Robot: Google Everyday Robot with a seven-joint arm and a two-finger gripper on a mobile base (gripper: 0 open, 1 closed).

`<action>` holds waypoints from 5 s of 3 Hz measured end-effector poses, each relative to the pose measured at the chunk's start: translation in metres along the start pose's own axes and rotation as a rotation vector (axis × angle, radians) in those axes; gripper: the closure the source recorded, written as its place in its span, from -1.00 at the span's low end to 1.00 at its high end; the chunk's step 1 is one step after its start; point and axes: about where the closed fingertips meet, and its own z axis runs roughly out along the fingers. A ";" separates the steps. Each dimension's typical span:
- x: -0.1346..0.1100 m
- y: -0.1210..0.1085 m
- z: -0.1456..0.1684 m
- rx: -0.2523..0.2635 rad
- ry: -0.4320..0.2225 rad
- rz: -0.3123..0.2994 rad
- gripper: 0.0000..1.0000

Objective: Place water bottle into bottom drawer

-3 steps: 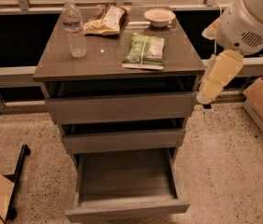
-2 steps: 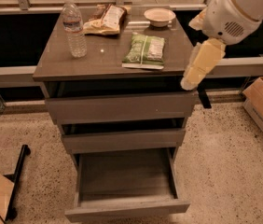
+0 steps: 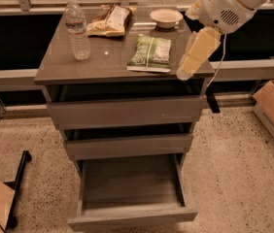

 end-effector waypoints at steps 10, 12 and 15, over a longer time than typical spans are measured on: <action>-0.175 -0.112 0.226 0.133 -0.606 0.181 -1.00; -0.225 -0.142 0.273 0.097 -0.677 0.133 -1.00; -0.243 -0.161 0.298 0.066 -0.702 0.145 0.25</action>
Offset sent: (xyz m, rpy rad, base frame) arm 0.0613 0.0746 -0.0363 0.3245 -0.0334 -0.0161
